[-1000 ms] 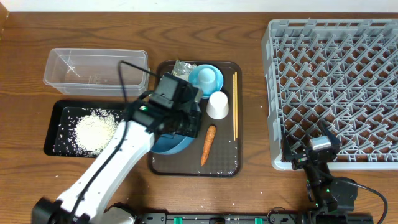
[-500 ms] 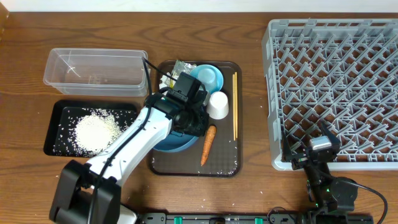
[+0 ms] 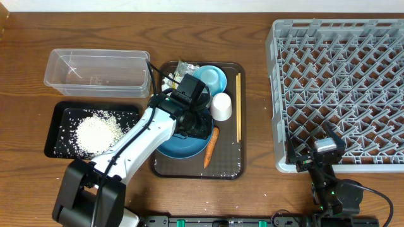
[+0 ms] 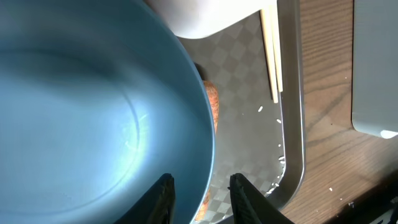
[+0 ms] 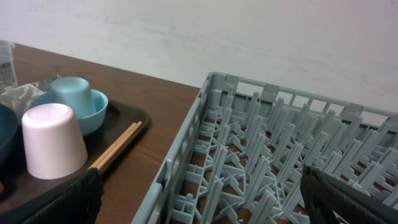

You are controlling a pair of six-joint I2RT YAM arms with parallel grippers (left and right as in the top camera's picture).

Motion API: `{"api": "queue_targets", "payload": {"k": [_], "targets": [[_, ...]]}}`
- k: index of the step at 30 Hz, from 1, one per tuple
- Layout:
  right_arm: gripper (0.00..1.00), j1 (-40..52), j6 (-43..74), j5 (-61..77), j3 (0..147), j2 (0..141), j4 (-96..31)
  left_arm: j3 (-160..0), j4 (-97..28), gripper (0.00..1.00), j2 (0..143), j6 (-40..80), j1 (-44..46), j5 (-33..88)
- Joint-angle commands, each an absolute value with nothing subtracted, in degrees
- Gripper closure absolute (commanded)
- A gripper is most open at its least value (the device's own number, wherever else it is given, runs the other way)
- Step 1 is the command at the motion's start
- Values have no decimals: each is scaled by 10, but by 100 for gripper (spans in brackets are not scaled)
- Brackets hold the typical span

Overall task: Sort waste into correct bins and load items into the dishwasher rack
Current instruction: 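Carry the blue plate back and set it on the brown tray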

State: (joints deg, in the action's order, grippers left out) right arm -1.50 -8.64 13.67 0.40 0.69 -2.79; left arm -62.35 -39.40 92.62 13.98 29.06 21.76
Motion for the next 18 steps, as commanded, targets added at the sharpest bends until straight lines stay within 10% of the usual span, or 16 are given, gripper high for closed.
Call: {"api": "queue_targets", "payload": {"k": [1, 18], "targets": [[1, -22, -93, 135, 3, 3, -30, -636, -397, 70, 912, 145, 299, 226], [1, -22, -93, 136, 3, 3, -30, -628, -408, 94, 919, 170, 461, 24]]}}
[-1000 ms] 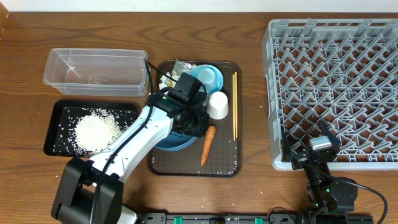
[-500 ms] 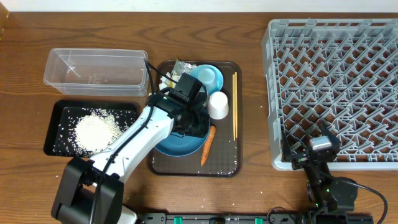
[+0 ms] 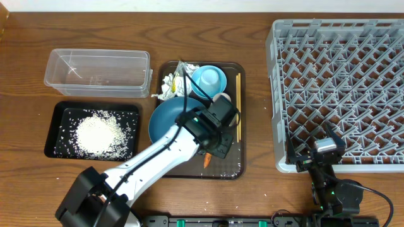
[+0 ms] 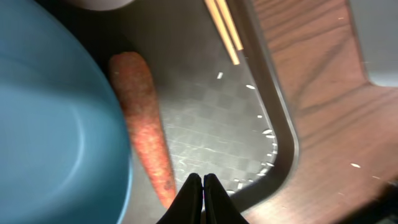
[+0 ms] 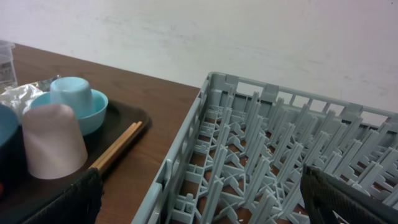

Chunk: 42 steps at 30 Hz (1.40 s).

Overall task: Sort waste into correct bins and load items into the dishwasher rack
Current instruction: 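Carry the blue plate back and set it on the brown tray, then grasp the orange carrot on the brown tray with the left gripper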

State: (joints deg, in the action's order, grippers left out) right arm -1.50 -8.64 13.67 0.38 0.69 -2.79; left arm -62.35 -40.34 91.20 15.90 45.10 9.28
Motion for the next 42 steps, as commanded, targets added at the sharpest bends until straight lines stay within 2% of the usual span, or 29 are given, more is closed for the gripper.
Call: {"api": "queue_targets", "payload": {"k": [1, 8, 25, 29, 36, 42], "targets": [[1, -22, -93, 136, 3, 3, -30, -628, -410, 94, 921, 175, 465, 17], [1, -22, -93, 136, 3, 3, -30, -599, -405, 94, 957, 201, 494, -80], [1, -22, -93, 136, 3, 3, -30, -597, -361, 94, 1028, 218, 517, -161], [1, -22, -93, 136, 3, 3, -30, -597, -351, 94, 1028, 232, 517, -138], [1, -22, -93, 136, 3, 4, -30, -597, -330, 94, 1027, 233, 524, 16], [1, -22, -93, 136, 3, 4, -30, -607, -329, 94, 1002, 233, 576, 60]]}}
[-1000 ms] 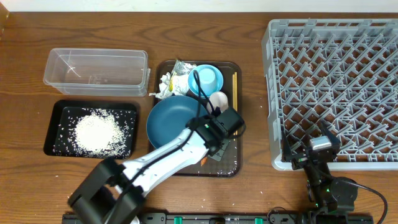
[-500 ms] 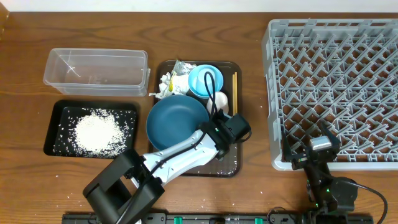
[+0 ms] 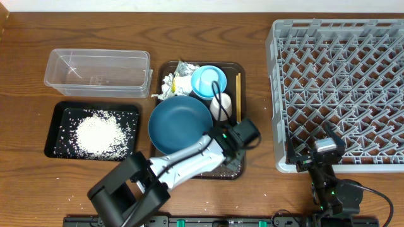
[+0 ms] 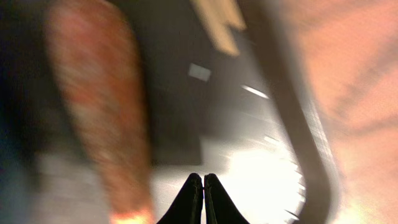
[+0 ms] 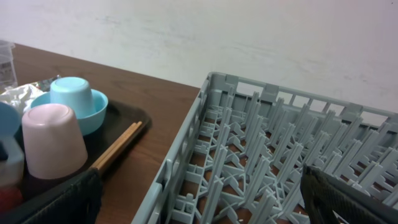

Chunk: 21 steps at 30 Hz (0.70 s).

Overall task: Sort waste into correct bins and load items into the dishwasher rack
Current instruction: 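Grasp the orange carrot on the brown tray with the left gripper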

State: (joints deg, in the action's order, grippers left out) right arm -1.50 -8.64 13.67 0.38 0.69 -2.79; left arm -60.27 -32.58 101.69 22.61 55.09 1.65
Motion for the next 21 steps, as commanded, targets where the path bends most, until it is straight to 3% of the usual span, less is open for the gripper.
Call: {"api": "queue_targets", "payload": {"k": [1, 4, 10, 14, 18, 21], "targets": [[1, -22, -93, 136, 3, 4, -30, -612, -332, 94, 991, 233, 586, 60], [1, -22, -93, 136, 3, 4, -30, -621, -337, 94, 949, 233, 601, 32], [1, -22, -93, 136, 3, 4, -30, -622, -349, 94, 870, 234, 589, -147], [1, -22, -93, 136, 3, 4, -30, -620, -350, 94, 877, 229, 566, -170], [1, -22, -93, 136, 3, 4, -30, -617, -355, 67, 903, 229, 552, -172], [1, -22, -93, 136, 3, 4, -30, -614, -354, 65, 924, 232, 548, -157]]}}
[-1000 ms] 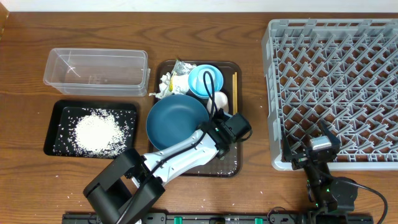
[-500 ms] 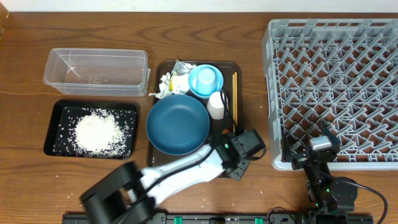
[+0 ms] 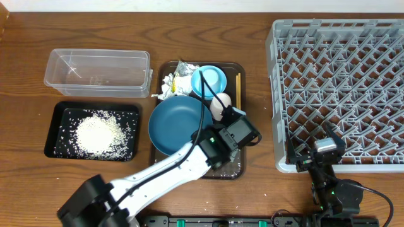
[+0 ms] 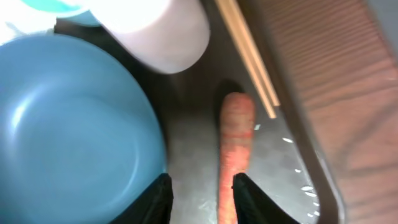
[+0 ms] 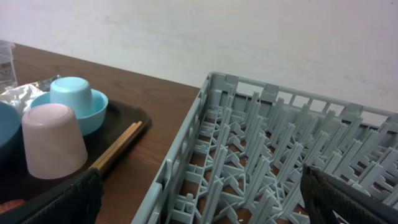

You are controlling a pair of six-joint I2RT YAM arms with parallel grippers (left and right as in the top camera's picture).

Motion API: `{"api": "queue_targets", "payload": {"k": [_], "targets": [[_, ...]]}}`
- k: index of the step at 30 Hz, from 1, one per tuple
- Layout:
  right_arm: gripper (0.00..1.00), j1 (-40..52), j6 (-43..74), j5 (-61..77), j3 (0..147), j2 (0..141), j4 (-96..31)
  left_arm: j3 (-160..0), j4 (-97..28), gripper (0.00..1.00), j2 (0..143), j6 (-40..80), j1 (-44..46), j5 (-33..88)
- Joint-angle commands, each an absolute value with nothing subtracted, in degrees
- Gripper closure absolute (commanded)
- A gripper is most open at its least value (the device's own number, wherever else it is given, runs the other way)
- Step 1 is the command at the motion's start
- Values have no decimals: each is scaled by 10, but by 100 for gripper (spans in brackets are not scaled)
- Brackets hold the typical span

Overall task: Sort waste into correct bins and load items into the dishwasher rack
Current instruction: 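Grasp the orange carrot on the brown tray with the left gripper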

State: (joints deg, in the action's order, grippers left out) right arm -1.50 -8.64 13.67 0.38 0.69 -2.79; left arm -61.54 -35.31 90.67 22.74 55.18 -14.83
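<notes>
An orange carrot (image 4: 235, 149) lies on the dark tray (image 3: 233, 170), hidden by my arm in the overhead view. My left gripper (image 4: 200, 186) hangs open just above it, the carrot close inside the right finger (image 4: 245, 198). A large blue bowl (image 3: 177, 126) sits left of it; a pink cup (image 3: 219, 104) and wooden chopsticks (image 3: 238, 91) lie beyond. The grey dishwasher rack (image 3: 334, 82) stands at the right. My right gripper (image 3: 325, 148) rests open at the rack's near edge.
A clear plastic bin (image 3: 98, 72) stands at the back left. In front of it is a black tray of rice (image 3: 95, 132). A small light-blue bowl with a cup in it (image 3: 208, 81) and a crumpled wrapper (image 3: 170, 85) fill the tray's far end.
My left gripper was shut and low over the tray floor with the carrot at its left. Now it is open, higher, and the carrot lies between its fingers. The right arm has not moved.
My left gripper first stood open over the blue bowl's rim. Then it was shut beside the carrot near the tray's front corner, and afterwards lower still on the tray floor. Now it is open around the carrot. The right gripper stayed at the rack.
</notes>
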Motion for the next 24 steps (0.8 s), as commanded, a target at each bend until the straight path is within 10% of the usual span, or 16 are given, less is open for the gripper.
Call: {"api": "queue_targets", "payload": {"k": [1, 24], "targets": [[1, -22, -93, 136, 3, 4, -30, -614, -353, 64, 931, 232, 547, -141], [1, -22, -93, 136, 3, 4, -30, -613, -317, 50, 1029, 230, 547, -73]]}}
